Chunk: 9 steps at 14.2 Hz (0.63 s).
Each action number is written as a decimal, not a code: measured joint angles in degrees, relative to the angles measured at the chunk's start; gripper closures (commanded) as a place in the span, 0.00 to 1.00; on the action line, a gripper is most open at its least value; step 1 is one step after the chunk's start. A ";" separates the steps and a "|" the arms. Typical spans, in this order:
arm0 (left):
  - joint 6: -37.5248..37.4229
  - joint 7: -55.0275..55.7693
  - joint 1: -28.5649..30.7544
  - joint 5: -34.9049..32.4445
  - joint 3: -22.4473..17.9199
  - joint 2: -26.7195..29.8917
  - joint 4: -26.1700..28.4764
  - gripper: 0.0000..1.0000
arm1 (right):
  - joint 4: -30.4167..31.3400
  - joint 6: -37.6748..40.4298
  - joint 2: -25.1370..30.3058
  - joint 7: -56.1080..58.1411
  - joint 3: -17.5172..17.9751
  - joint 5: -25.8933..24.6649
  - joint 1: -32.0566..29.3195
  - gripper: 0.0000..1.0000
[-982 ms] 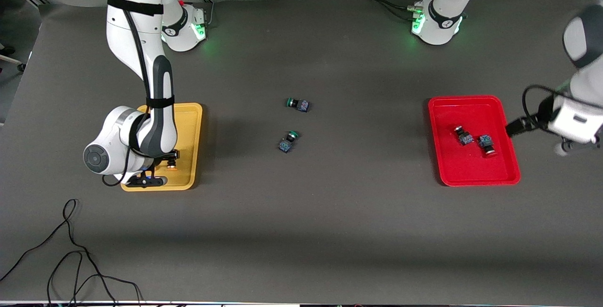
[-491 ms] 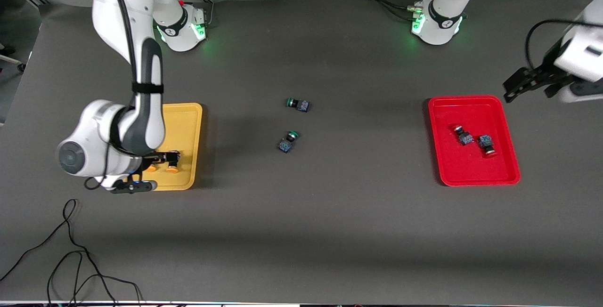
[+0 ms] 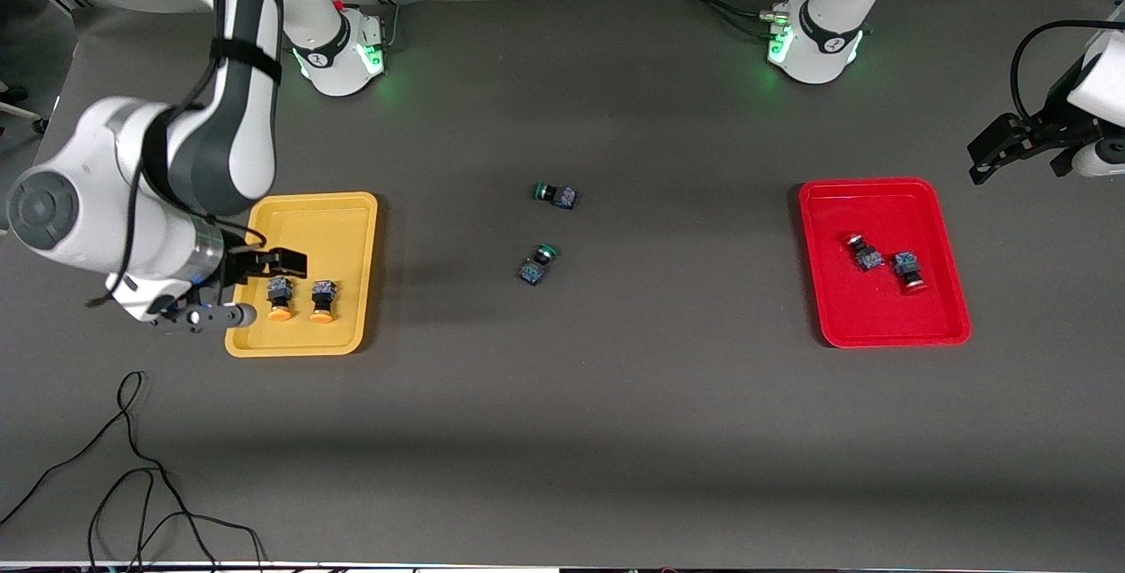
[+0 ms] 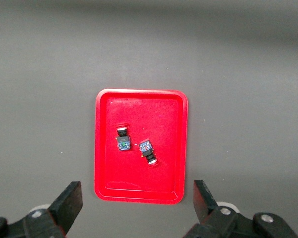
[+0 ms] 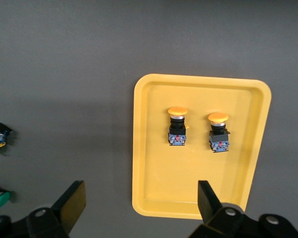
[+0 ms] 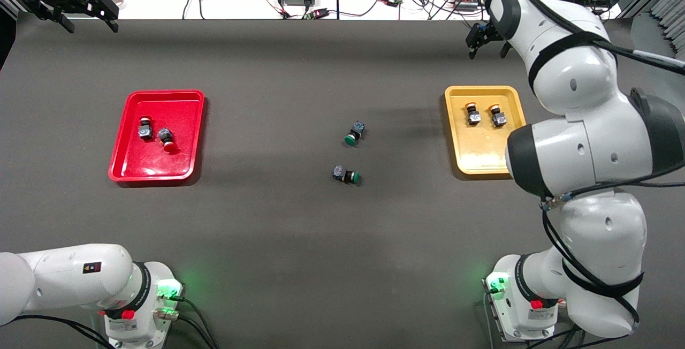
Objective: Place red and yellow buttons in trays
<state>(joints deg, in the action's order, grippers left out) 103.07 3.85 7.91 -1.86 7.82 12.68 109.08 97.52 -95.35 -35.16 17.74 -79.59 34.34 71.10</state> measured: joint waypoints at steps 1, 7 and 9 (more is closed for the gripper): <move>0.01 -0.01 0.00 -0.18 0.00 -0.02 -0.02 0.01 | -0.51 0.45 0.01 0.00 -1.37 -0.04 1.03 0.00; 0.09 -0.13 0.01 -1.32 -0.07 -0.07 -0.89 0.01 | -5.47 2.39 5.49 -3.27 1.76 -9.07 -1.59 0.00; 0.09 -0.22 -0.01 -1.36 -0.01 -0.30 -1.64 0.01 | -6.20 2.54 12.34 -6.44 11.33 -16.25 -9.04 0.00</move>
<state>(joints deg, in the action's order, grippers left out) 103.16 3.63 7.89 -3.22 7.81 12.38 107.45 91.32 -92.80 -22.82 11.30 -68.26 18.09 62.06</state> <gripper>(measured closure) 0.004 0.000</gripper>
